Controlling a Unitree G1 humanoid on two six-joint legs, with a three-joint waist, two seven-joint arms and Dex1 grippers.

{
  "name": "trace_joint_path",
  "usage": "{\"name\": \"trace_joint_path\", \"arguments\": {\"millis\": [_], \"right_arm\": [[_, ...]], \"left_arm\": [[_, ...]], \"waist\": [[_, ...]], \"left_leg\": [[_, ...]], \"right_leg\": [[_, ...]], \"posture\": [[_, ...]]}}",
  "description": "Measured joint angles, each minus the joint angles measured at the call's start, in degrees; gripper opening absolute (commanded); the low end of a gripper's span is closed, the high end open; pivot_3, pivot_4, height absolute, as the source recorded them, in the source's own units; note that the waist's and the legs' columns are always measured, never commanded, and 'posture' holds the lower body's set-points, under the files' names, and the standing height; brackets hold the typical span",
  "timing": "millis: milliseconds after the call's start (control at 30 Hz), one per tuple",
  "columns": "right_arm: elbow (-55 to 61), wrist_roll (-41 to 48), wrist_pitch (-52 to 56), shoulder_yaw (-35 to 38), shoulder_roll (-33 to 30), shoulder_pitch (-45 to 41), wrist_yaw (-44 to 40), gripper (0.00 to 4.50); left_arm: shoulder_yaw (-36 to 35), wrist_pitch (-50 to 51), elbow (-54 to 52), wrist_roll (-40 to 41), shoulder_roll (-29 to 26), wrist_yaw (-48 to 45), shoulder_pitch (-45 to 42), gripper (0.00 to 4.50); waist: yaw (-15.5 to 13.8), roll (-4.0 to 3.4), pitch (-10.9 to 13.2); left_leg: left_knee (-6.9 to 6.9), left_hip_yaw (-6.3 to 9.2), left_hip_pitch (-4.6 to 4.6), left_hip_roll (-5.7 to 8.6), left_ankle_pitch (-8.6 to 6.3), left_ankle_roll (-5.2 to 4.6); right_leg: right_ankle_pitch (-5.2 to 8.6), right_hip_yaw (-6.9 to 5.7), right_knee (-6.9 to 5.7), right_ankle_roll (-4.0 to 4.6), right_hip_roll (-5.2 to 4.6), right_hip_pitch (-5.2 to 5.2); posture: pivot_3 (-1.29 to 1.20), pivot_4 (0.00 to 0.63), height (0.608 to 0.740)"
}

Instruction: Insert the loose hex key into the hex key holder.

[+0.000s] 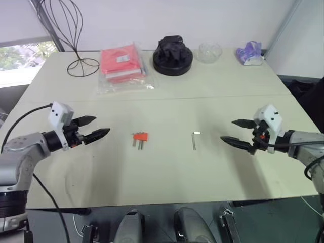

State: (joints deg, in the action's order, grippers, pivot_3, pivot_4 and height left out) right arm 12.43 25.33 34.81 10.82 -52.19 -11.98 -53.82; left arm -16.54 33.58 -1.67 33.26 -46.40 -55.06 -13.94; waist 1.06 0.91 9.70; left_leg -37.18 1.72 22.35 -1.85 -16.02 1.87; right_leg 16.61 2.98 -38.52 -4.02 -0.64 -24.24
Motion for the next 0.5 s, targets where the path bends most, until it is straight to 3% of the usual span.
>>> {"name": "trace_joint_path", "arguments": {"millis": [500], "right_arm": [[1.0, -1.6, -0.9, -2.3, 3.7, 1.2, 3.6, 4.18]], "left_arm": [[-0.2, -1.3, 1.7, -1.8, 1.6, 3.5, 0.2, 4.45]], "waist": [[-0.1, 0.00, 0.0]], "left_leg": [[-0.02, 0.02, 0.02, -0.01, 0.00, 0.00]], "right_leg": [[0.00, 0.00, -0.01, 0.00, -0.02, 0.00]], "posture": [[0.00, 0.150, 0.740]]}}
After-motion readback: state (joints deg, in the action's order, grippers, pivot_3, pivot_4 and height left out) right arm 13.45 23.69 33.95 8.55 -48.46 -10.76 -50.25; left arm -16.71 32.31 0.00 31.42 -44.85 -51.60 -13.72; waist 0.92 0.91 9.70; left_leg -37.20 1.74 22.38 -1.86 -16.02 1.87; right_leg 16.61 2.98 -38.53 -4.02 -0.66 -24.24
